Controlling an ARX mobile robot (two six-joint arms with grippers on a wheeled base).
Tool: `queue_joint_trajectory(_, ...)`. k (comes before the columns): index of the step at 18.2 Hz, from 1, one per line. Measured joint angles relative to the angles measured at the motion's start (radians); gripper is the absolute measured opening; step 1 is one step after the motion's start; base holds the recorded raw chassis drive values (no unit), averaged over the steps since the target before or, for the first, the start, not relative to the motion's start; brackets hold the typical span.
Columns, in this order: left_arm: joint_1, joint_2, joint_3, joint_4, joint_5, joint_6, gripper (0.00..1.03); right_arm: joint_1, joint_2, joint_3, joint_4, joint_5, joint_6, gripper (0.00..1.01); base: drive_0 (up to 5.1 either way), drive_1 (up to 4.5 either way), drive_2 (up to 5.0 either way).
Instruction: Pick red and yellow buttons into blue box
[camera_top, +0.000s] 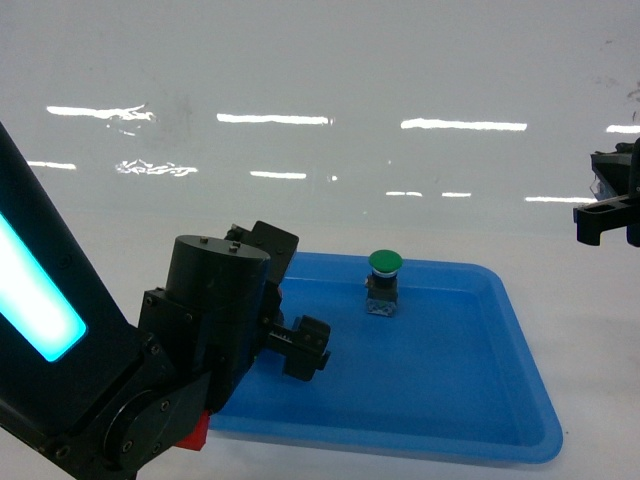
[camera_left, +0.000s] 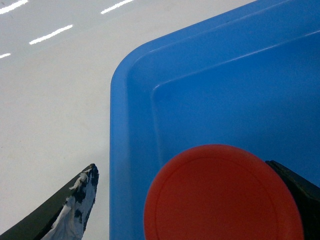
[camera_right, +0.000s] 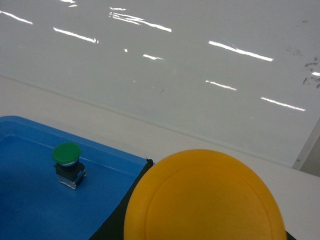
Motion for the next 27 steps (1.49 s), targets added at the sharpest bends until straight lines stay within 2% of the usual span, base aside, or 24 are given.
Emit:
queue_joint_trajectory(2,0.001,0.000,0.001,0.004,-0.002,0.000,0.95,0.000,0.000,0.000,-0.001,0.000,0.000,0.27,0.0,0.00,0.0)
queue_joint_trajectory(4,0.002,0.000,0.001,0.002,-0.002,0.000,0.84,0.000,0.000,0.000,0.000,0.000,0.000,0.27,0.0,0.00,0.0)
queue_joint_trajectory(6,0.002,0.000,0.001,0.003,-0.002,0.000,0.61,0.000,0.000,0.000,0.000,0.000,0.000,0.27,0.0,0.00,0.0)
queue_joint_trajectory(10,0.002,0.000,0.001,0.003,-0.001,-0.007,0.27,0.000,0.000,0.000,0.000,0.000,0.000,0.27,0.0,0.00,0.0)
queue_joint_trajectory(14,0.002,0.000,0.001,0.013,0.000,-0.013,0.25,0.000,0.000,0.000,0.000,0.000,0.000,0.27,0.0,0.00,0.0)
queue_joint_trajectory(15,0.003,-0.002,-0.014,0.047,0.001,-0.007,0.25,0.000,0.000,0.000,0.000,0.000,0.000,0.27,0.0,0.00,0.0)
queue_joint_trajectory(17,0.019,-0.093,-0.144,0.154,0.032,0.030,0.25,0.000,0.000,0.000,-0.001,0.000,0.000,0.27,0.0,0.00,0.0)
queue_joint_trajectory(19,0.058,-0.238,-0.260,0.271,0.076,0.063,0.25,0.000,0.000,0.000,0.000,0.000,0.000,0.27,0.0,0.00,0.0)
queue_joint_trajectory(21,0.136,-0.420,-0.390,0.376,0.129,0.092,0.25,0.000,0.000,0.000,-0.001,0.000,0.000,0.27,0.0,0.00,0.0)
queue_joint_trajectory(22,0.188,-0.497,-0.468,0.397,0.152,0.108,0.25,0.000,0.000,0.000,0.000,0.000,0.000,0.27,0.0,0.00,0.0)
queue_joint_trajectory(27,0.243,-0.571,-0.596,0.393,0.182,0.118,0.25,0.000,0.000,0.000,0.000,0.000,0.000,0.27,0.0,0.00,0.0)
